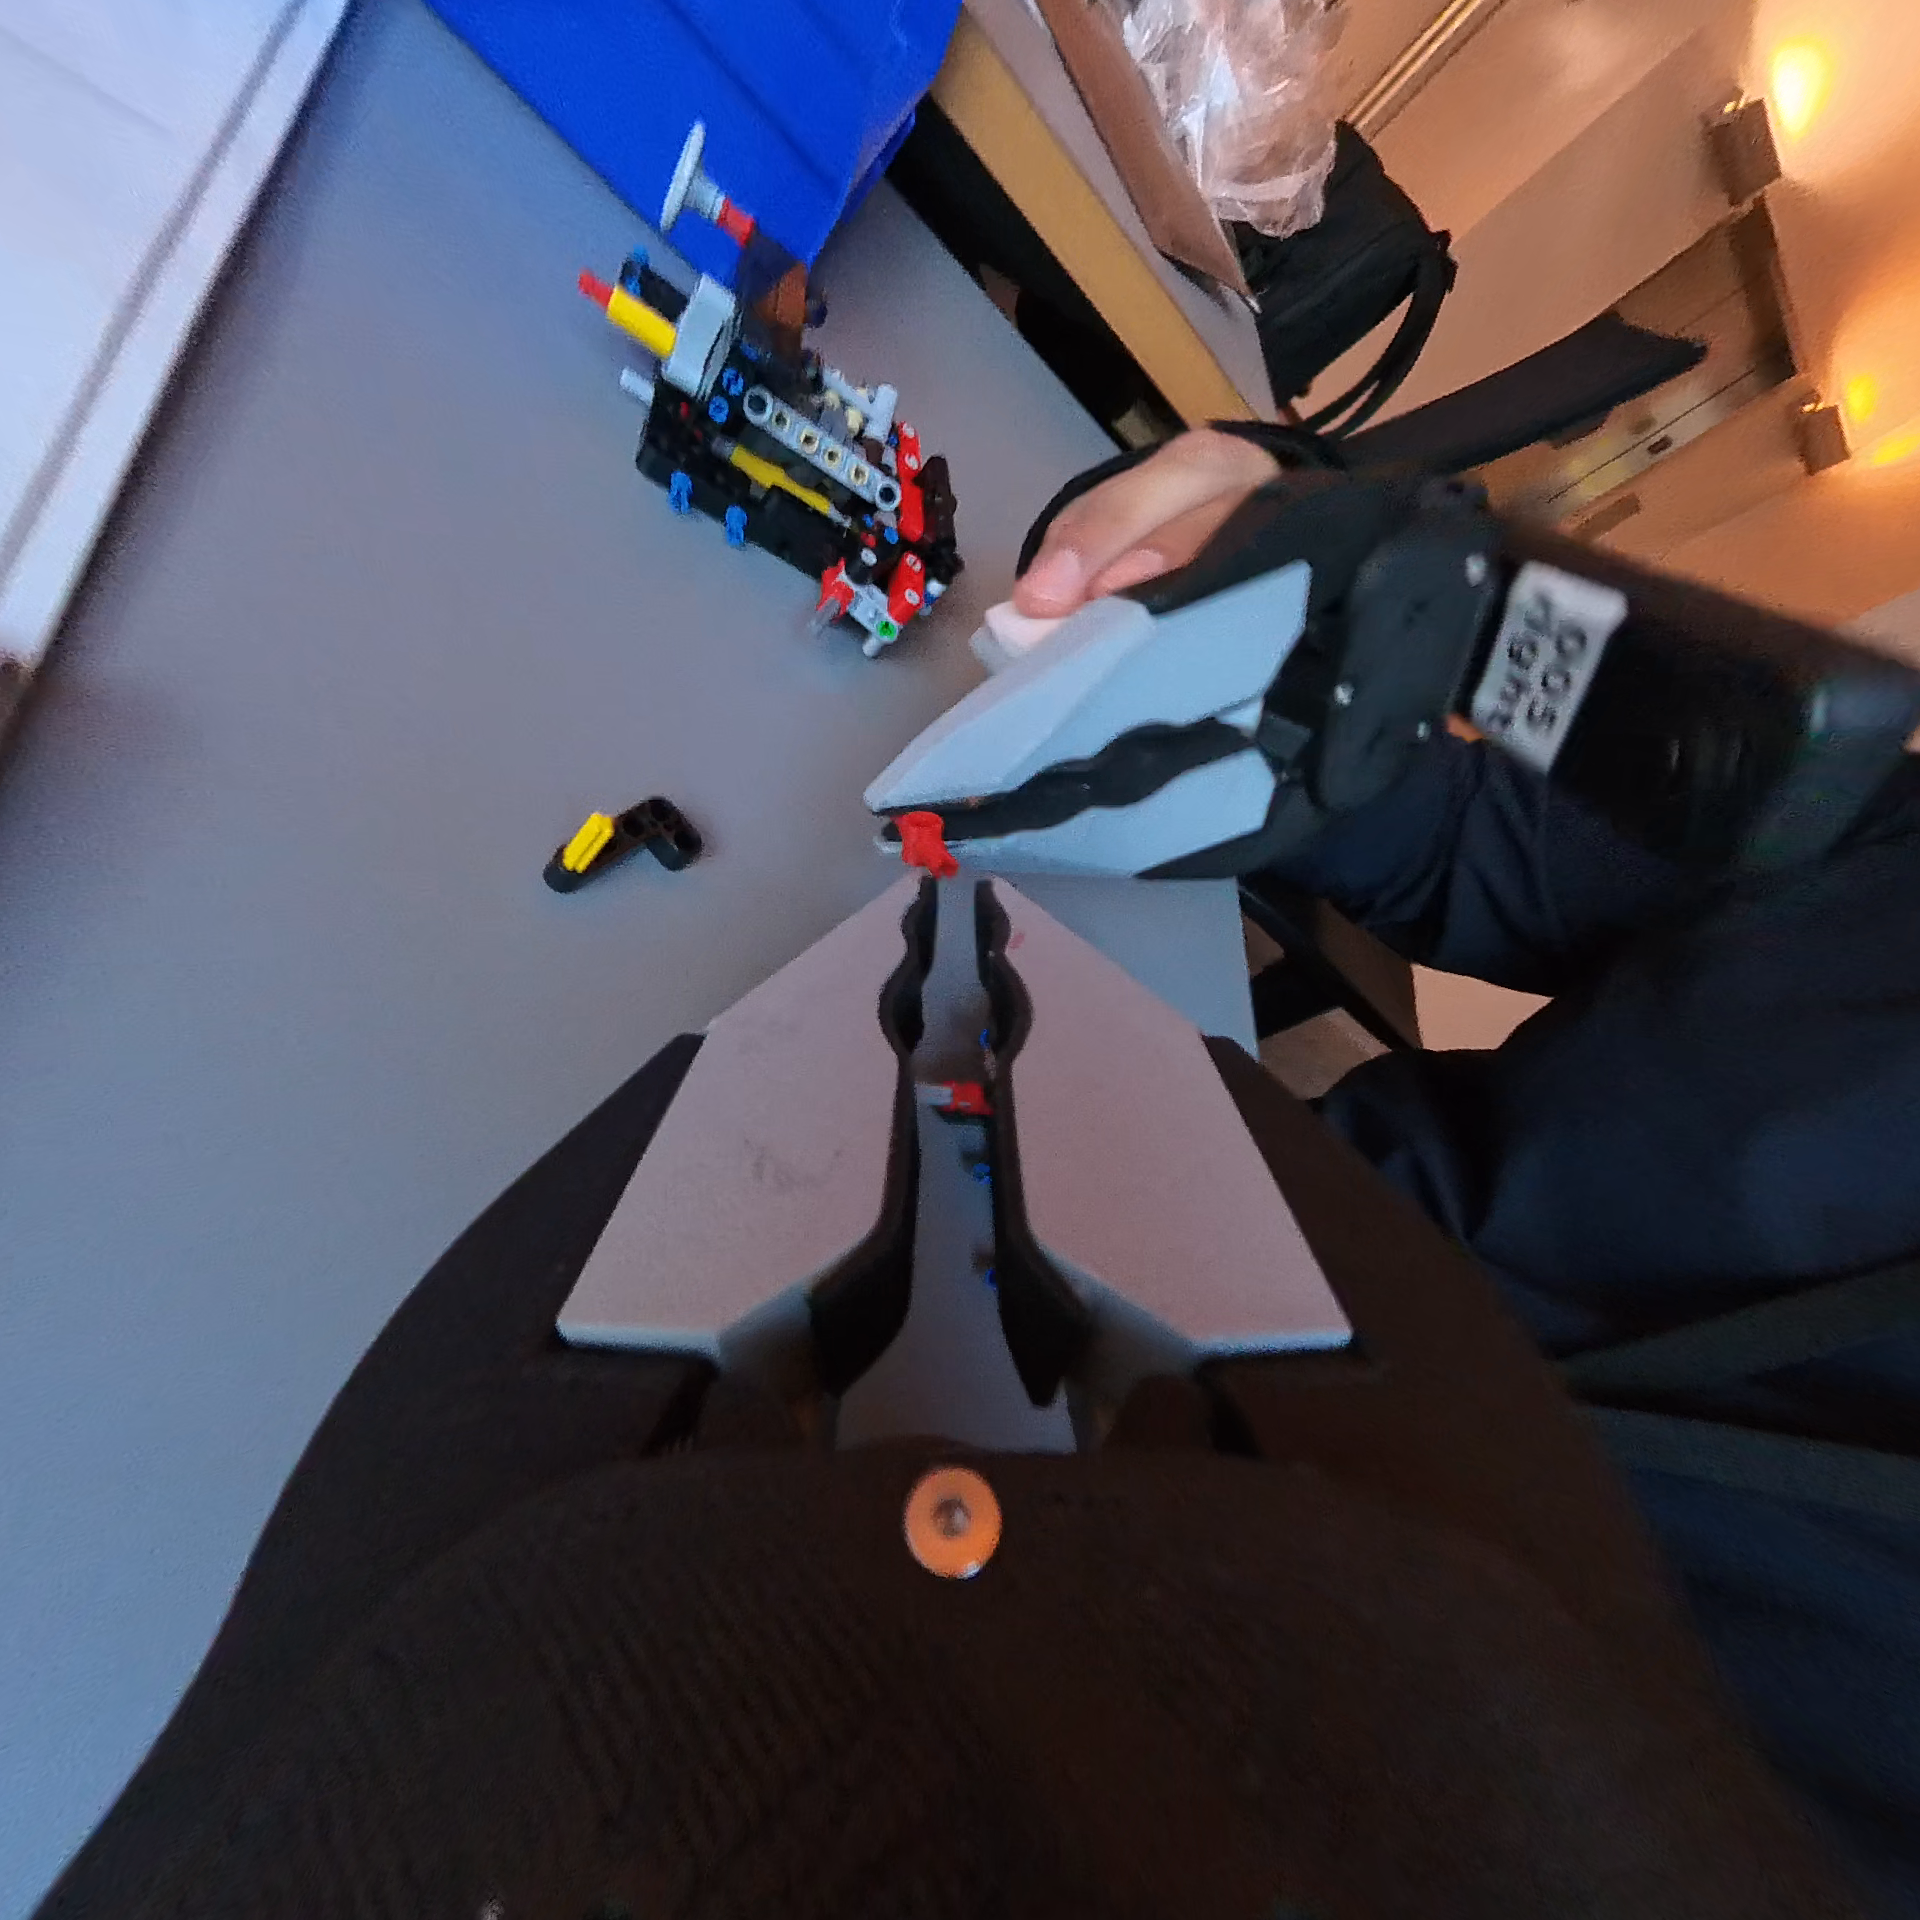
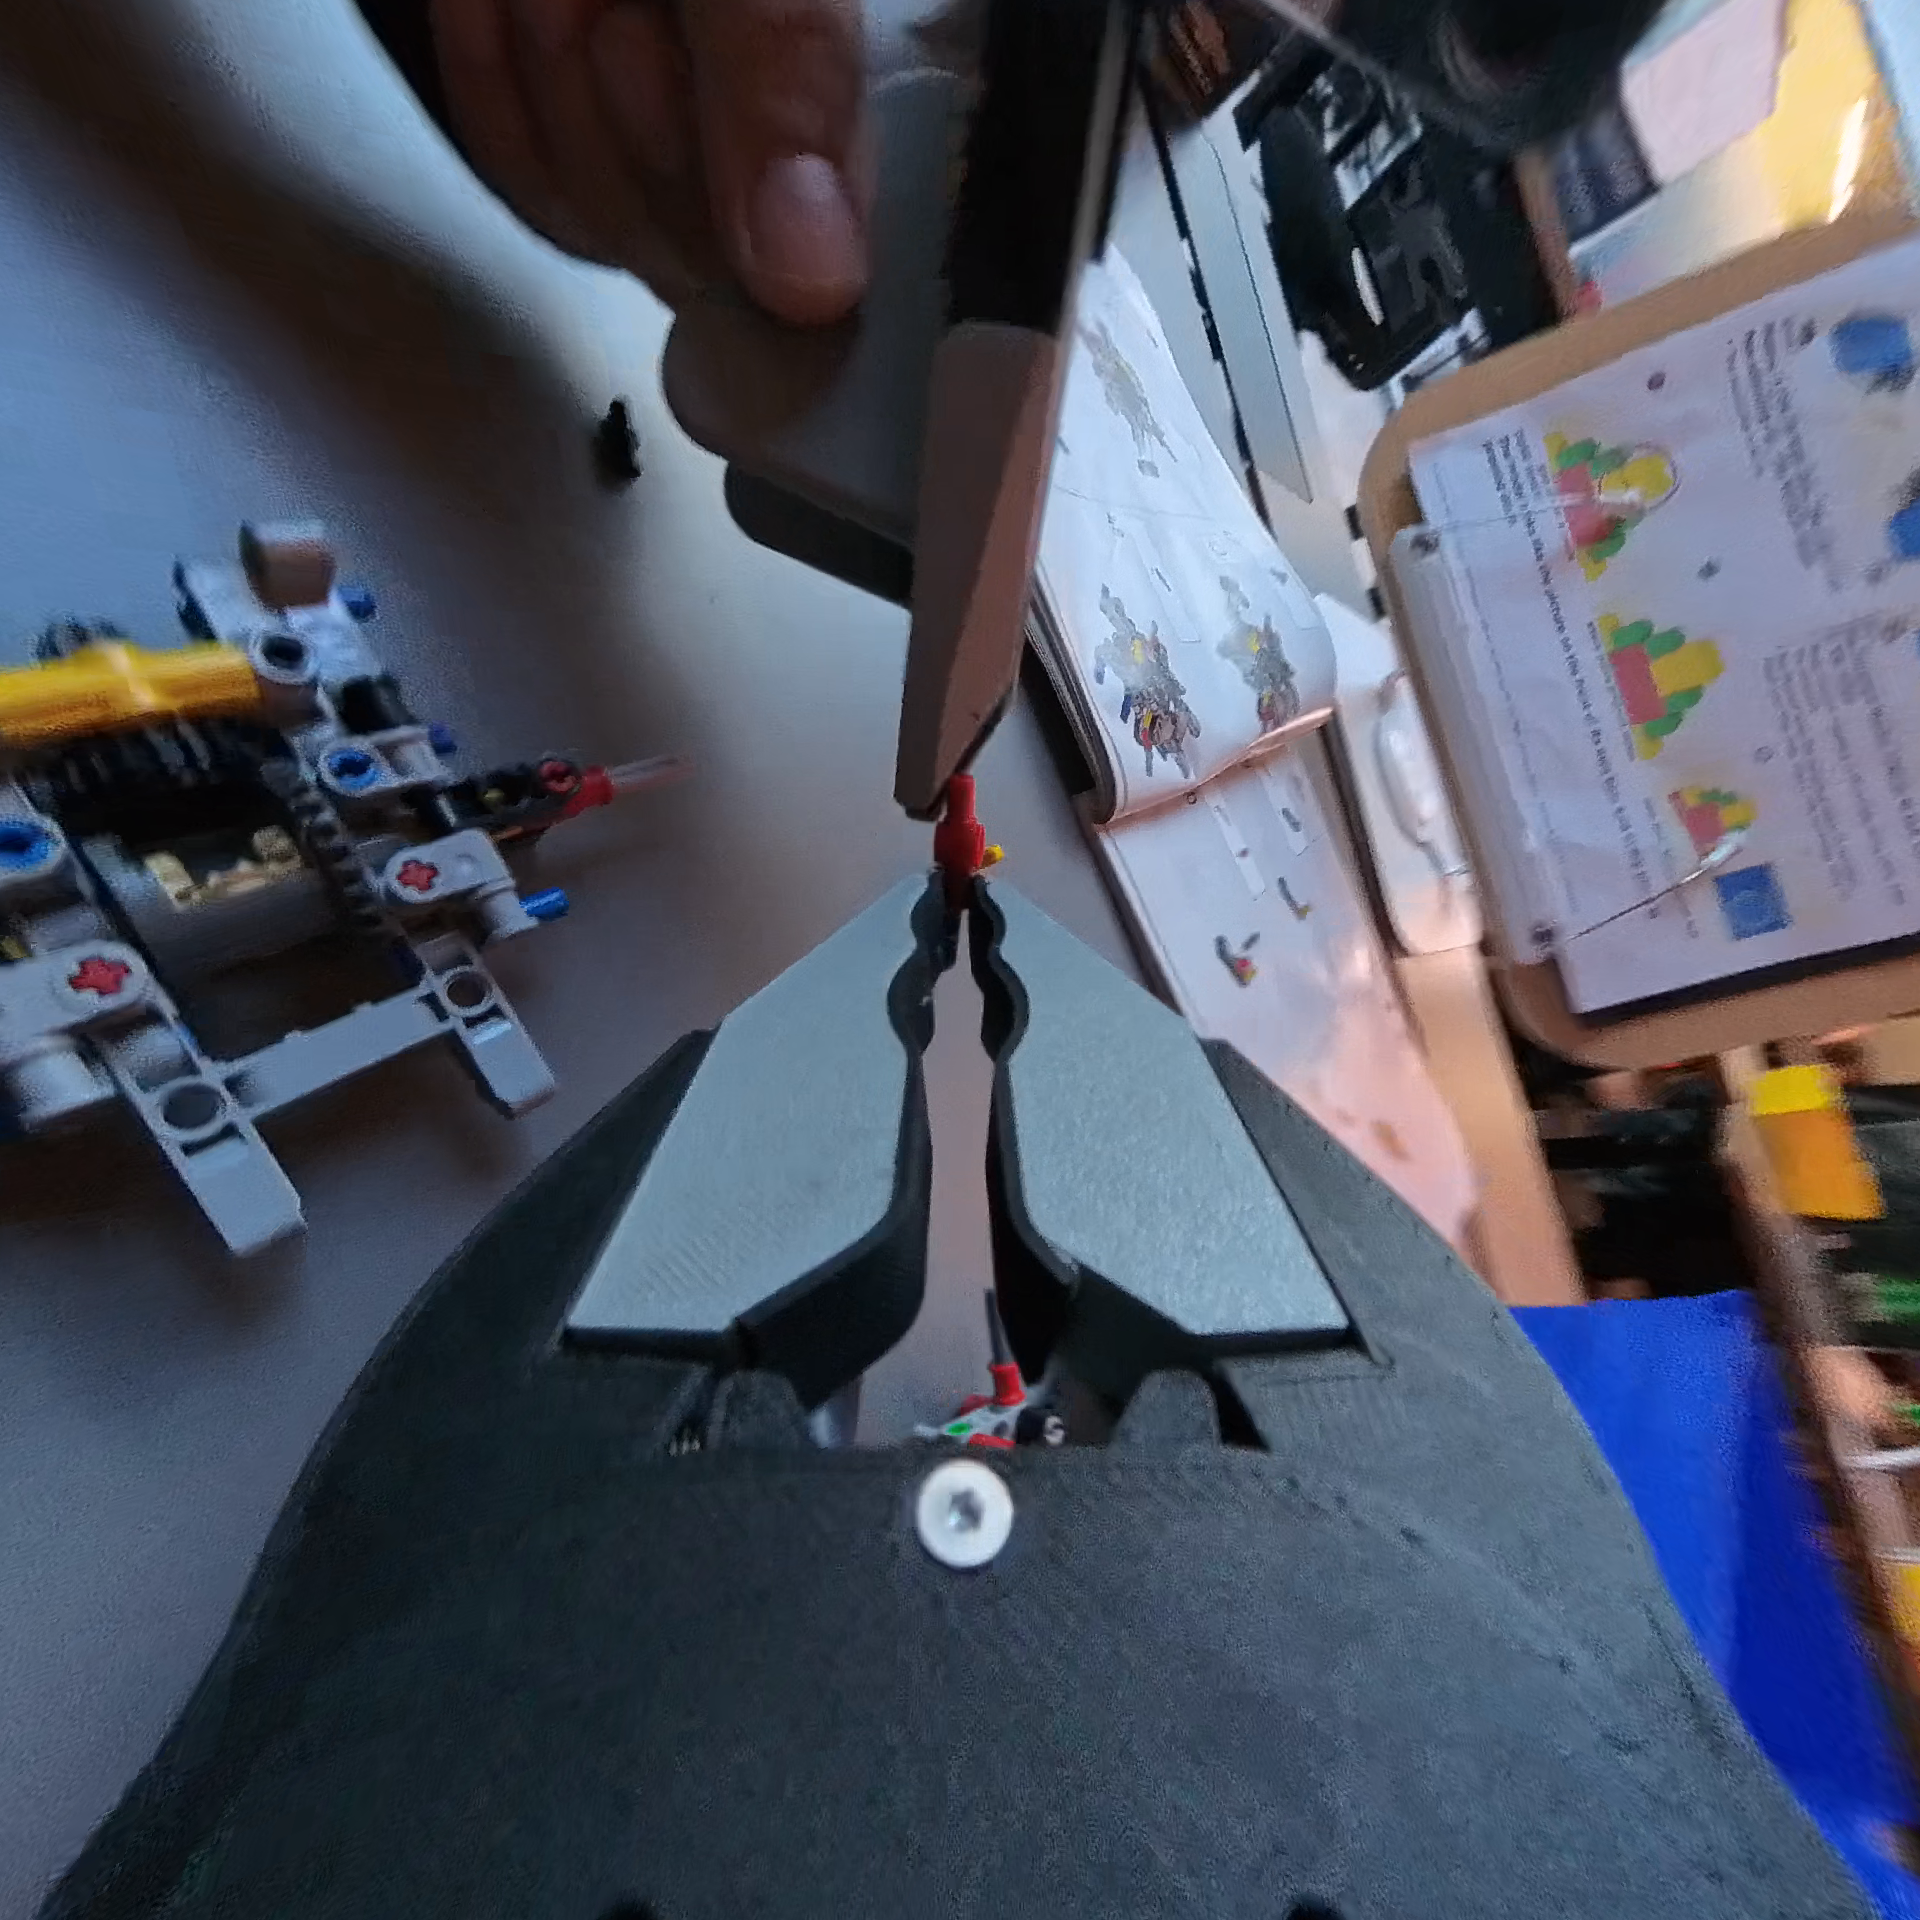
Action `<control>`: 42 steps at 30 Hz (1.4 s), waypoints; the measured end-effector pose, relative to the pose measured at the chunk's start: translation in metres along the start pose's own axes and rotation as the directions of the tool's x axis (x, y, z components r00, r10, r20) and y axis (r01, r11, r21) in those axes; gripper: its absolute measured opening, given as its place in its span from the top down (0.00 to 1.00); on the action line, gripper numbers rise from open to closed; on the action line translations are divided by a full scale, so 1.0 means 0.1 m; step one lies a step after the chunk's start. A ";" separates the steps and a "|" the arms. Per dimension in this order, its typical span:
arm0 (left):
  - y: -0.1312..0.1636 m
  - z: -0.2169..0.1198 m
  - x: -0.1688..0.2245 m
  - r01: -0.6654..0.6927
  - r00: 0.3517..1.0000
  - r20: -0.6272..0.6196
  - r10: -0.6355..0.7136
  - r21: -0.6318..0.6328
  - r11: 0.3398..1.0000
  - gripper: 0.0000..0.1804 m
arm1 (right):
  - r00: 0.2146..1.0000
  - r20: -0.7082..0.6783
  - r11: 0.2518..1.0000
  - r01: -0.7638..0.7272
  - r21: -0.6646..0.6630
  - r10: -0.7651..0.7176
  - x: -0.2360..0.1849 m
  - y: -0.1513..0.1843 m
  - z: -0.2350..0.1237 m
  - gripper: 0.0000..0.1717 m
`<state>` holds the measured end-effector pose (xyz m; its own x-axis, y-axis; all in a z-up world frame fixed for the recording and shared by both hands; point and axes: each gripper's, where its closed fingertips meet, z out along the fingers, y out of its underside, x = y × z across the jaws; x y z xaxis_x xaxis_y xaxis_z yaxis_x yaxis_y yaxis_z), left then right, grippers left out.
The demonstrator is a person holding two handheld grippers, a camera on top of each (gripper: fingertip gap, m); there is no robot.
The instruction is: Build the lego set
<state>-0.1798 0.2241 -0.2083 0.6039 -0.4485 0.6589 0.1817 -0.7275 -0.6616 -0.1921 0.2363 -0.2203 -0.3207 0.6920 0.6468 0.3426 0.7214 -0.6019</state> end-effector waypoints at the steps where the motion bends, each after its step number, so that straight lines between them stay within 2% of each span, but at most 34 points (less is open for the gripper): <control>1: -0.02 -0.03 -0.01 -0.051 0.998 0.022 0.051 0.001 0.999 0.96 | 0.994 0.038 0.995 -0.099 0.022 0.098 0.02 0.00 -0.01 1.00; 2: -0.04 -0.06 -0.07 -0.130 0.987 0.092 0.130 -0.012 0.991 0.94 | 0.974 0.094 0.977 -0.209 0.043 0.204 0.03 -0.01 -0.02 1.00; 4: -0.06 -0.14 -0.28 -0.323 0.897 0.288 0.335 -0.090 0.942 0.89 | 0.880 0.254 0.899 -0.431 0.072 0.402 0.01 -0.05 -0.04 1.00; 6: -0.07 -0.13 -0.26 -0.441 0.827 0.324 0.459 -0.132 0.888 0.87 | 0.733 0.433 0.785 -0.613 0.087 0.524 -0.03 -0.16 -0.10 1.00; 8: -0.12 -0.07 -0.10 -0.520 0.799 0.302 0.519 -0.084 0.850 0.85 | 0.606 0.537 0.674 -0.733 0.092 0.586 0.00 -0.25 -0.15 1.00; 9: -0.15 -0.06 -0.04 -0.575 0.761 0.317 0.566 -0.074 0.815 0.84 | 0.551 0.577 0.624 -0.776 0.088 0.603 0.03 -0.28 -0.18 1.00; 10: -0.18 -0.06 -0.02 -0.640 0.695 0.359 0.624 -0.088 0.763 0.81 | 0.499 0.606 0.577 -0.813 0.079 0.619 0.06 -0.29 -0.20 1.00; 12: -0.25 -0.09 0.03 -0.763 0.518 0.451 0.727 -0.142 0.631 0.80 | 0.381 0.672 0.474 -0.879 0.050 0.635 0.11 -0.33 -0.24 1.00; 14: -0.28 -0.08 0.10 -0.823 0.393 0.494 0.775 -0.186 0.536 0.80 | 0.245 0.735 0.364 -0.931 -0.003 0.632 0.14 -0.36 -0.28 1.00; 17: -0.27 -0.02 0.13 -0.856 0.273 0.509 0.816 -0.257 0.447 0.81 | 0.096 0.795 0.268 -0.960 -0.086 0.599 0.13 -0.40 -0.30 1.00; 21: -0.24 0.00 0.14 -0.872 0.157 0.507 0.848 -0.331 0.359 0.83 | 0.017 0.816 0.246 -0.957 -0.155 0.578 0.06 -0.41 -0.31 1.00; 24: -0.22 0.01 0.14 -0.873 0.136 0.501 0.855 -0.348 0.343 0.83 | -0.056 0.829 0.209 -0.956 -0.205 0.557 0.05 -0.41 -0.32 1.00; 26: -0.22 0.01 0.15 -0.875 0.138 0.501 0.854 -0.343 0.342 0.83 | -0.073 0.833 0.202 -0.955 -0.217 0.548 0.05 -0.41 -0.33 1.00; 30: -0.26 -0.02 0.18 -0.880 0.173 0.518 0.838 -0.301 0.368 0.81 | -0.115 0.833 0.189 -0.948 -0.254 0.542 0.02 -0.39 -0.33 1.00; 35: -0.24 0.01 0.22 -0.876 0.250 0.492 0.834 -0.251 0.411 0.86 | -0.193 0.838 0.137 -0.944 -0.301 0.510 0.04 -0.41 -0.34 1.00; 42: -0.20 0.01 0.25 -0.867 0.316 0.451 0.835 -0.220 0.447 0.87 | -0.192 0.852 0.160 -0.939 -0.304 0.487 0.01 -0.45 -0.37 1.00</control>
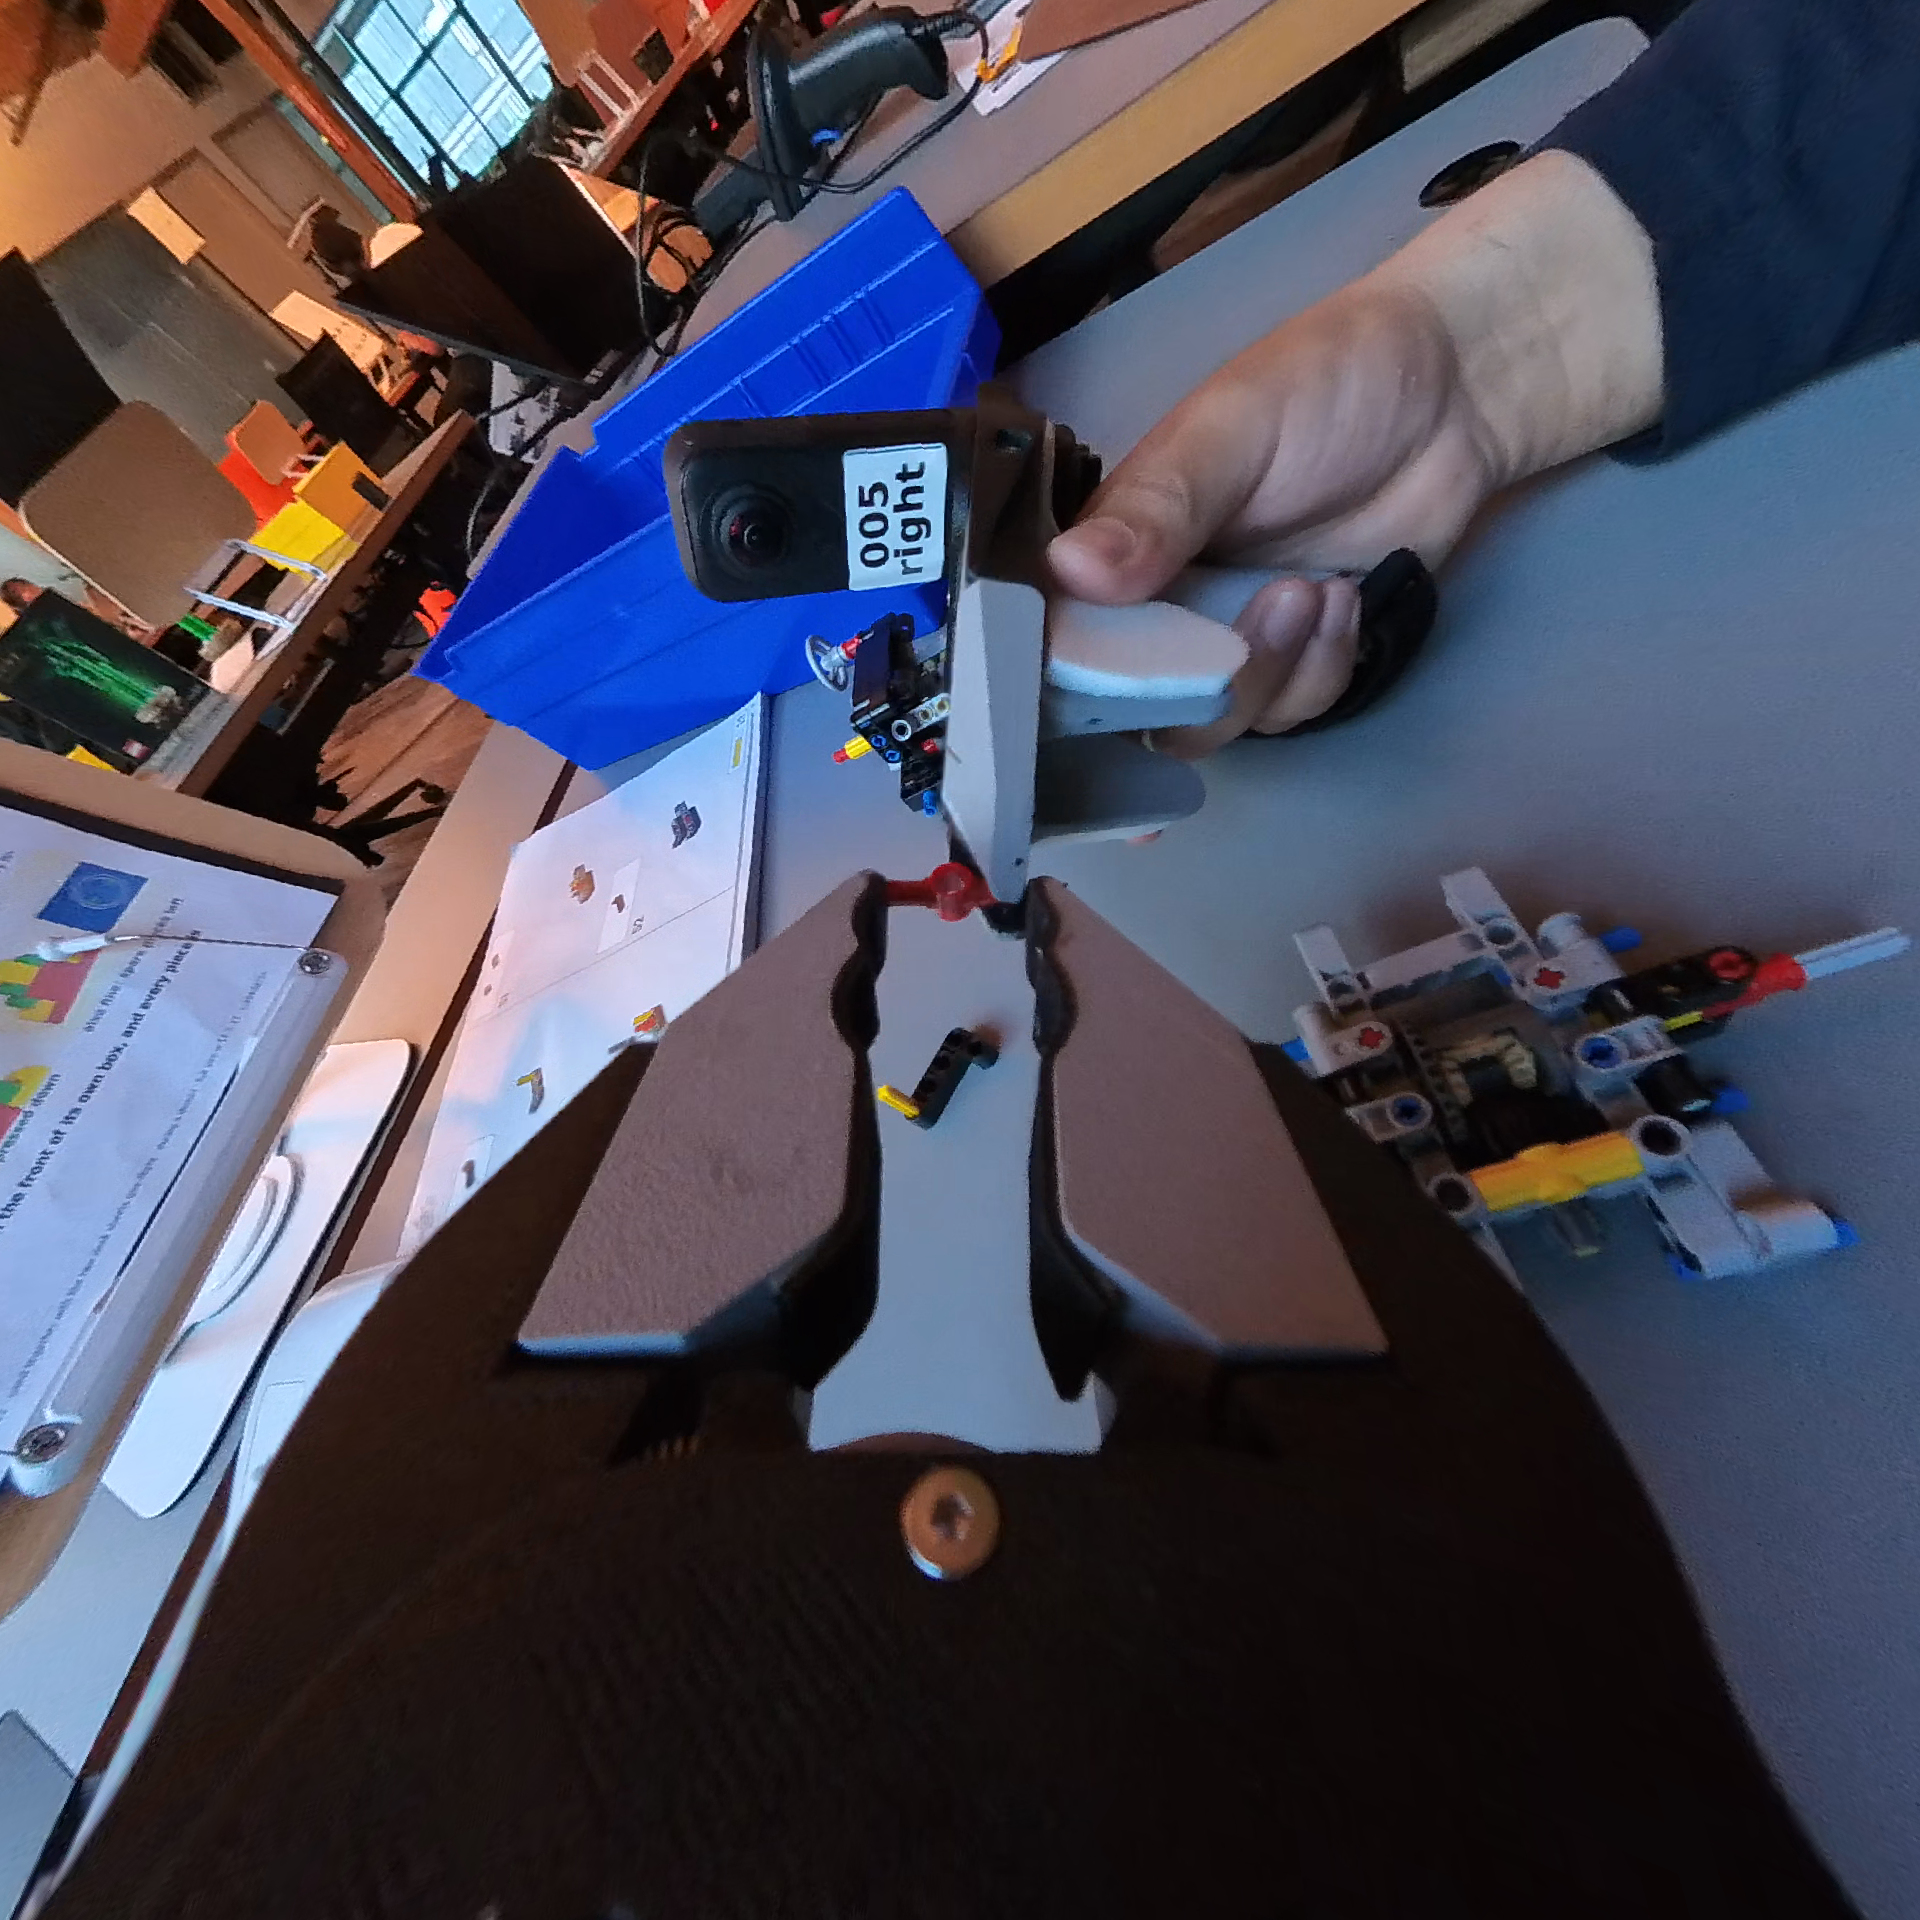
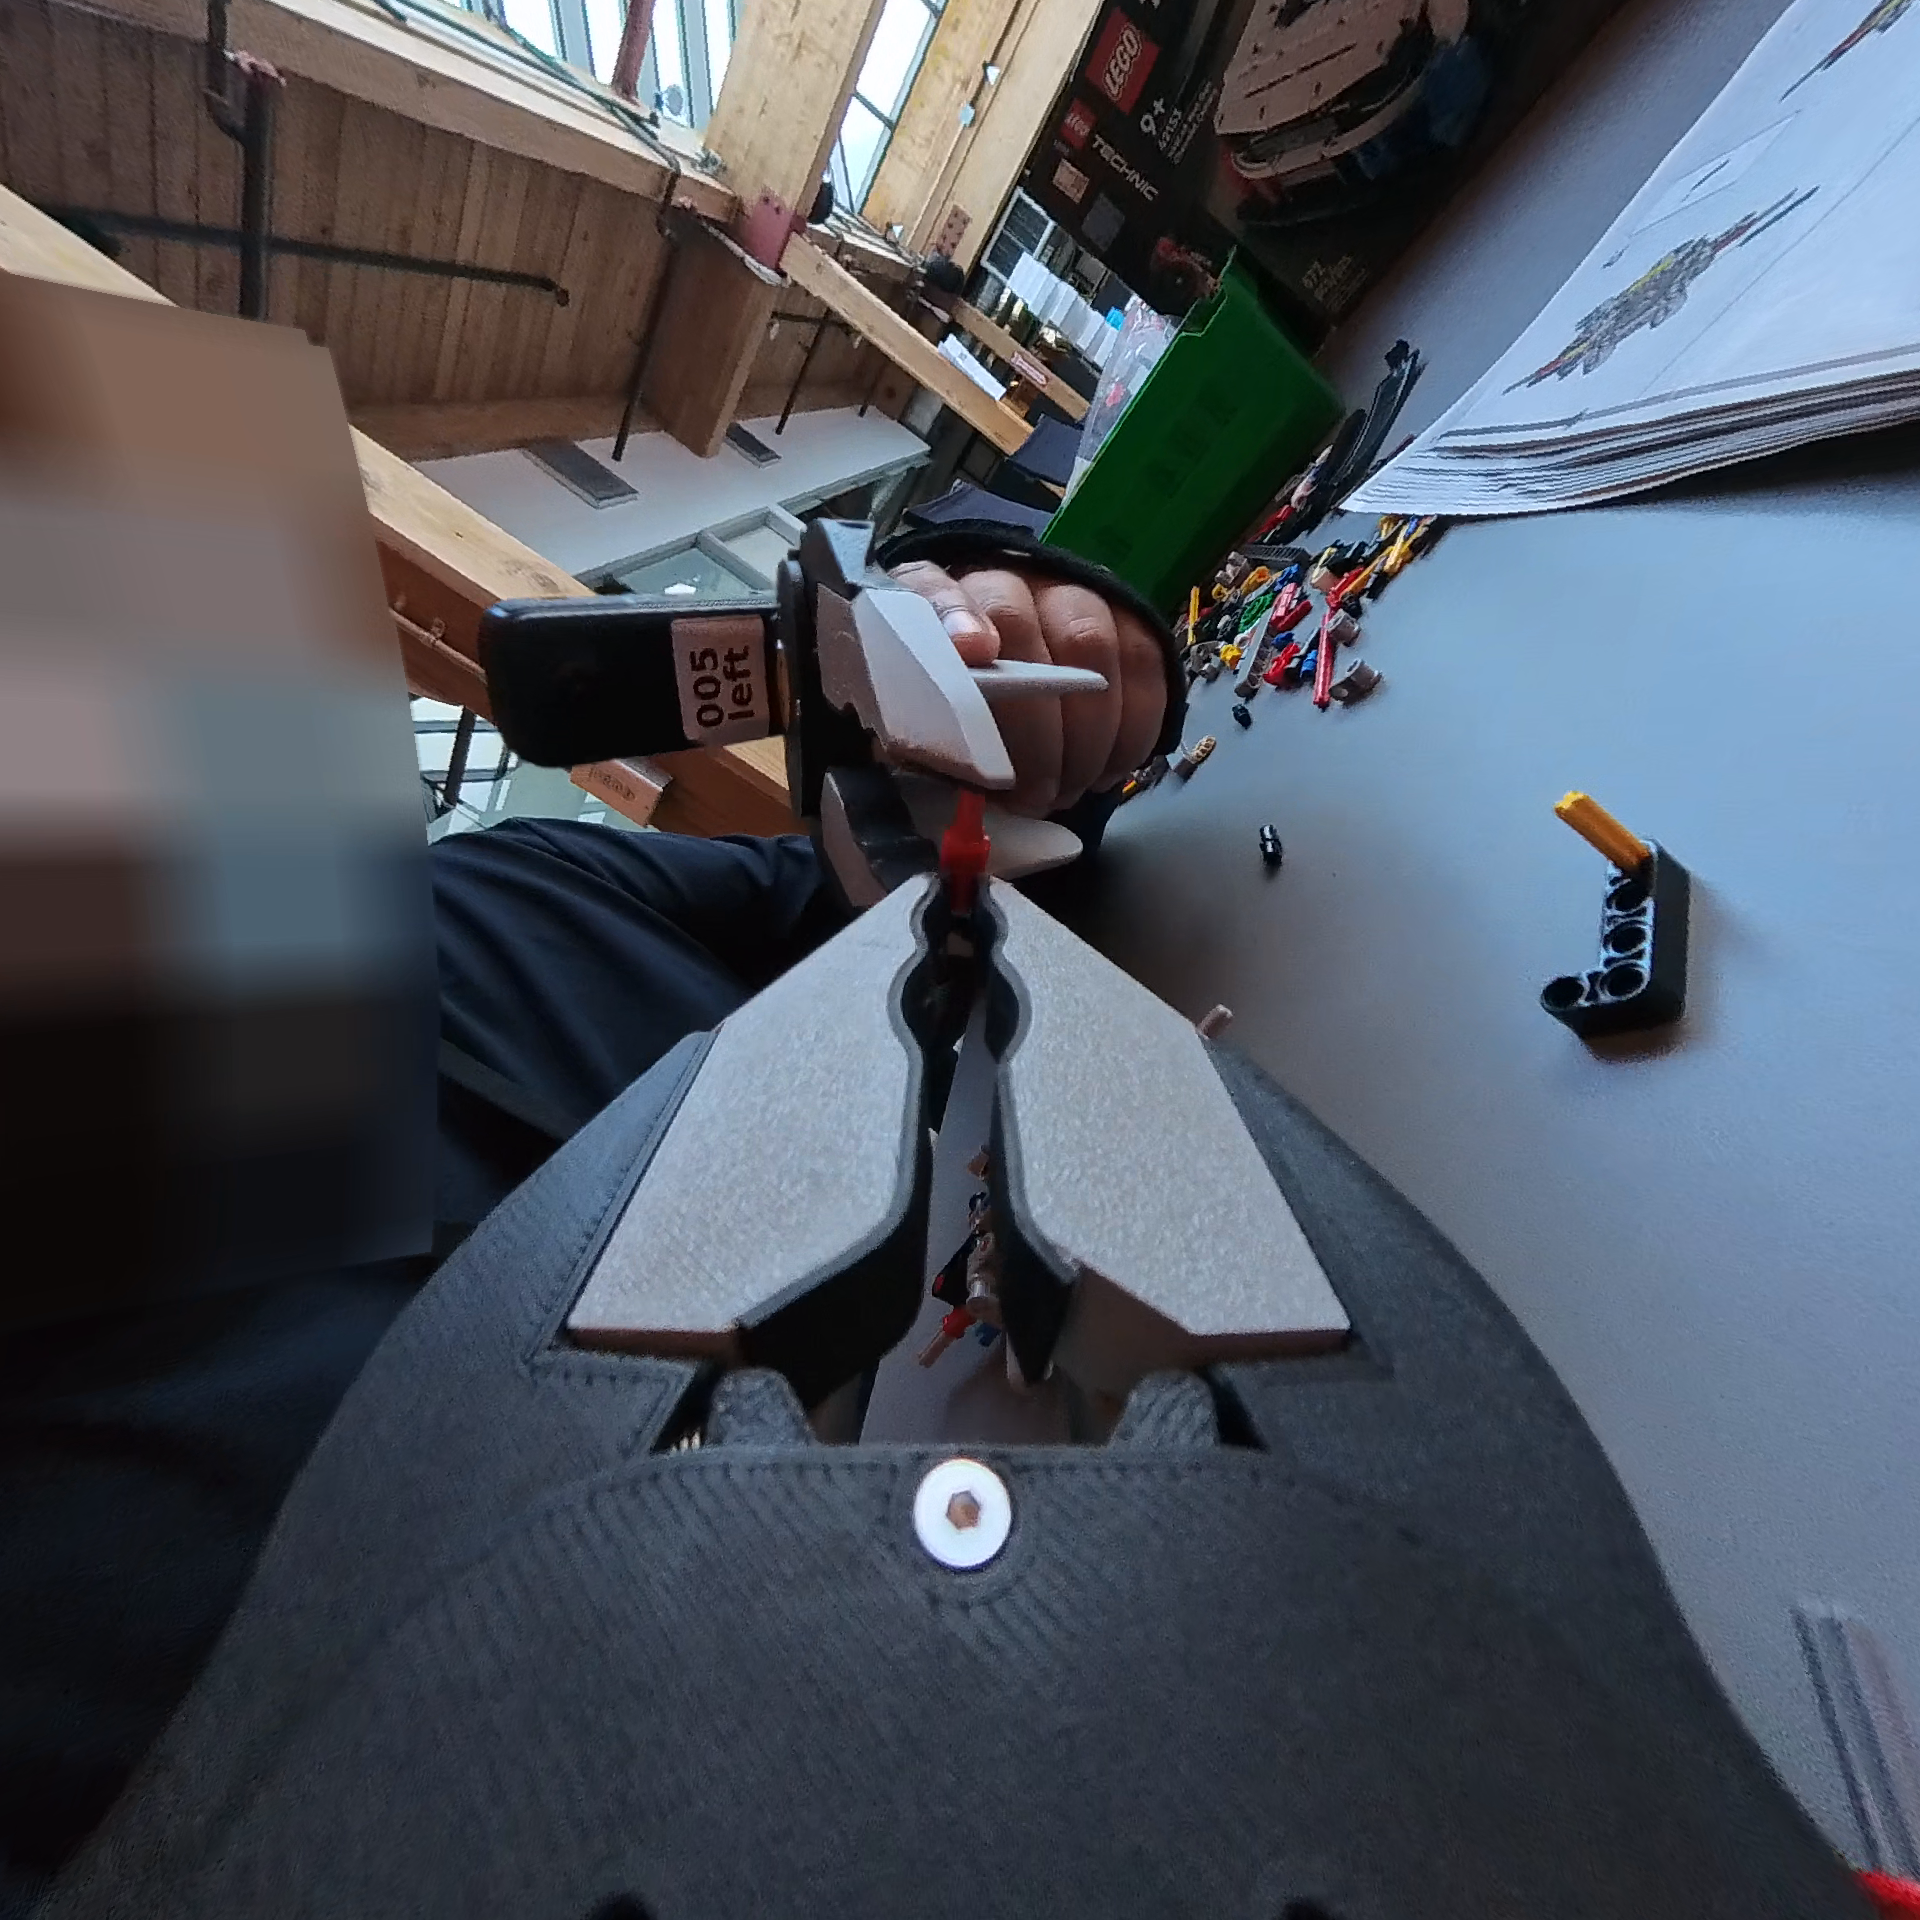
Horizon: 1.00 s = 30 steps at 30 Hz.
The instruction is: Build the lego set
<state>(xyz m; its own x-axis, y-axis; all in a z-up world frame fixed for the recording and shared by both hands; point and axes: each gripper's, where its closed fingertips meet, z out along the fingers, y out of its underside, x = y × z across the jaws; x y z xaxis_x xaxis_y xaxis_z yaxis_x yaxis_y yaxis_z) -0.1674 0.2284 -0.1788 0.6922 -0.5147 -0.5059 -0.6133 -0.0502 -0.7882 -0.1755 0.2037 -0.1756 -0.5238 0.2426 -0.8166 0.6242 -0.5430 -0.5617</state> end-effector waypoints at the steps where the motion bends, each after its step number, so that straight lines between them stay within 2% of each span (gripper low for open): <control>1: 0.00 -0.01 0.00 0.003 1.000 -0.006 -0.003 0.004 1.000 0.87 | 1.000 -0.001 1.000 0.012 -0.003 -0.012 0.00 0.00 0.00 1.00; 5: 0.07 0.01 0.04 0.003 1.000 -0.029 -0.004 -0.024 1.000 0.86 | 0.997 -0.064 0.998 0.051 -0.041 -0.054 0.06 0.04 0.01 1.00; 10: 0.05 0.01 0.04 -0.022 1.000 -0.017 0.022 -0.020 1.000 0.86 | 0.997 -0.052 0.997 0.061 -0.048 -0.064 0.04 0.05 0.01 0.98; 15: 0.10 0.00 0.05 -0.036 0.999 -0.032 0.035 -0.025 0.999 0.87 | 0.999 -0.009 0.998 0.038 -0.048 -0.038 -0.01 0.06 0.03 0.87; 20: 0.04 -0.02 0.05 -0.071 0.997 -0.027 0.071 -0.007 0.997 0.87 | 0.998 -0.033 0.998 0.043 -0.048 -0.045 0.03 0.06 0.04 0.98; 30: 0.09 0.02 0.03 -0.069 0.998 0.012 0.069 -0.017 0.998 0.86 | 0.996 -0.070 0.997 0.052 -0.051 -0.055 0.07 0.05 0.01 0.95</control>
<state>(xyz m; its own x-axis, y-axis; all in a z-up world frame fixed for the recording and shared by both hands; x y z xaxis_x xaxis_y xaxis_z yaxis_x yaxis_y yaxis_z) -0.1701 0.2281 -0.1878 0.6530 -0.5066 -0.5630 -0.6658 -0.0295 -0.7456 -0.1765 0.2023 -0.1843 -0.5155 0.3282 -0.7916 0.6249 -0.4882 -0.6093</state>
